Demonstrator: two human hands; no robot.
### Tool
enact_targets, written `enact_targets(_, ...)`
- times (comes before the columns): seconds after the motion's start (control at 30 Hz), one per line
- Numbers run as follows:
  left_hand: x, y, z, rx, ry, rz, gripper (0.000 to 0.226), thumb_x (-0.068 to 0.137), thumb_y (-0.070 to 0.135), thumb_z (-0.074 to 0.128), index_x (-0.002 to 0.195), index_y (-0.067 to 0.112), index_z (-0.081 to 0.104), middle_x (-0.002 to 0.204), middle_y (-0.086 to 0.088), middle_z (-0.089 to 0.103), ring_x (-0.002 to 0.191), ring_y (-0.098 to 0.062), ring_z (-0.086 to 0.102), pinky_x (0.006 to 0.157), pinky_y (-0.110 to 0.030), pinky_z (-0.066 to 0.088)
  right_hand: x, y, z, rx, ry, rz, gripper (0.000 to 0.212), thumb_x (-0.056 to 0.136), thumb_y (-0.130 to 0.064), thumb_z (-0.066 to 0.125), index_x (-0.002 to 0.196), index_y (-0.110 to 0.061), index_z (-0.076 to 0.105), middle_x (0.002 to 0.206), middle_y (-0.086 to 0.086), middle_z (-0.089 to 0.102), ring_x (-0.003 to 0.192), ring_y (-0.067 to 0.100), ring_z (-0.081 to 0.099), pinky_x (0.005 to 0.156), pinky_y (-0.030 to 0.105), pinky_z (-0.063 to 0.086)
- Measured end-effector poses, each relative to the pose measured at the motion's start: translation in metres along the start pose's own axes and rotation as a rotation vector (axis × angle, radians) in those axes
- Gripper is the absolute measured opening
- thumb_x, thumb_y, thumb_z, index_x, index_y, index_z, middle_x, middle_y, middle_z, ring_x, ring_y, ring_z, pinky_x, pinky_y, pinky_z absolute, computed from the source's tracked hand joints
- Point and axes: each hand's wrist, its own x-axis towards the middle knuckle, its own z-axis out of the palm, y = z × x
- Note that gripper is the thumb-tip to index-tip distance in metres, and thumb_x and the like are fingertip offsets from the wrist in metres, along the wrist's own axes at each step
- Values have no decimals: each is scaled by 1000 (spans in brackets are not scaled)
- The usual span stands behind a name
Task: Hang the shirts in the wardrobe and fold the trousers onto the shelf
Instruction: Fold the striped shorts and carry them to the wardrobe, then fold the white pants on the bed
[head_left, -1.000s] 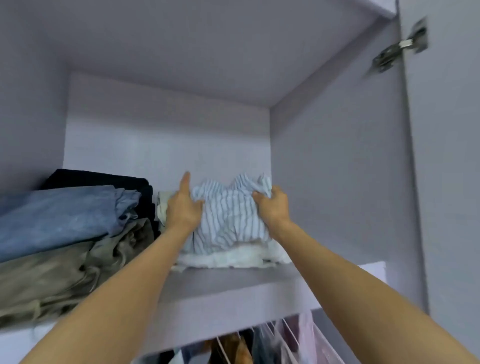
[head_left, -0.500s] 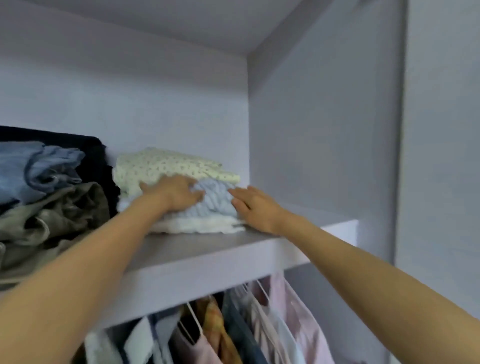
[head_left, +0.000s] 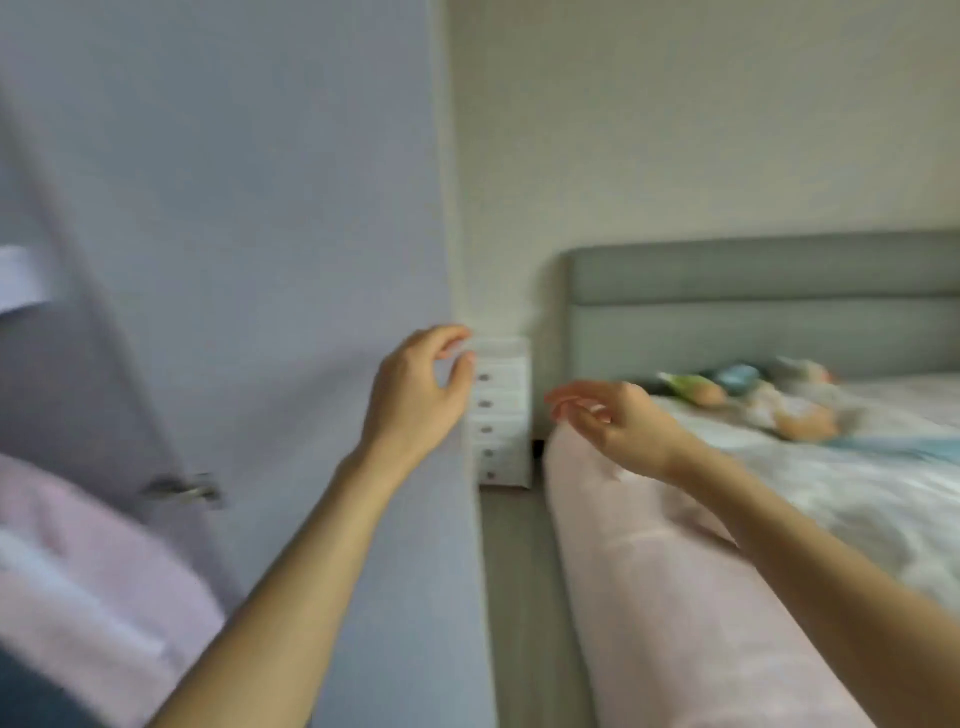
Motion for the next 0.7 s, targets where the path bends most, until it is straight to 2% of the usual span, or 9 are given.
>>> enact_targets(0.07, -17, 40, 89, -125, -200, 10, 26, 86, 9, 60, 111, 8, 65, 110, -10, 67, 99, -23, 63, 86, -32, 48, -59, 55, -41, -54, 92, 178, 24, 92, -6, 49, 109, -11, 65, 92, 0, 67, 91, 20, 64, 88, 31, 48)
enact_targets(0.1, -28, 60, 128, -166, -287, 19, 27, 86, 11, 60, 112, 9, 64, 111, -10, 66, 101, -24, 63, 88, -32, 48, -87, 78, -59, -72, 142, 266, 23, 92, -6, 49, 109, -9, 65, 93, 3, 69, 92, 22, 65, 89, 33, 48)
enact_targets(0.27, -82, 173, 300, -345, -662, 125, 32, 87, 13, 58, 119, 7, 60, 120, -12, 61, 111, -26, 57, 95, -32, 42, -236, 165, -141, -190, 366, 718, 24, 92, -4, 50, 108, -7, 67, 98, 10, 71, 94, 22, 66, 85, 25, 44)
enact_targets(0.43, -123, 281, 422, -436, -990, 316, 33, 88, 14, 57, 121, 8, 58, 122, -13, 58, 113, -28, 54, 94, -30, 38, -350, 223, -201, -282, 578, 1084, 25, 91, -7, 51, 110, -10, 67, 102, 10, 71, 98, 26, 64, 87, 31, 45)
enact_targets(0.53, -147, 335, 490, -479, -1154, 405, 36, 89, 15, 55, 124, 9, 56, 127, -12, 55, 117, -28, 52, 100, -31, 36, -399, 257, -228, -306, 729, 1257, 28, 90, -7, 51, 114, -11, 65, 107, 10, 69, 101, 26, 63, 82, 26, 41)
enact_targets(0.7, -211, 402, 599, -403, -1430, 576, 43, 92, 24, 47, 135, 18, 43, 139, -7, 41, 126, -27, 40, 104, -35, 33, -486, 319, -251, -311, 892, 1555, 35, 90, -8, 46, 122, -14, 57, 116, 10, 65, 109, 25, 59, 88, 28, 41)
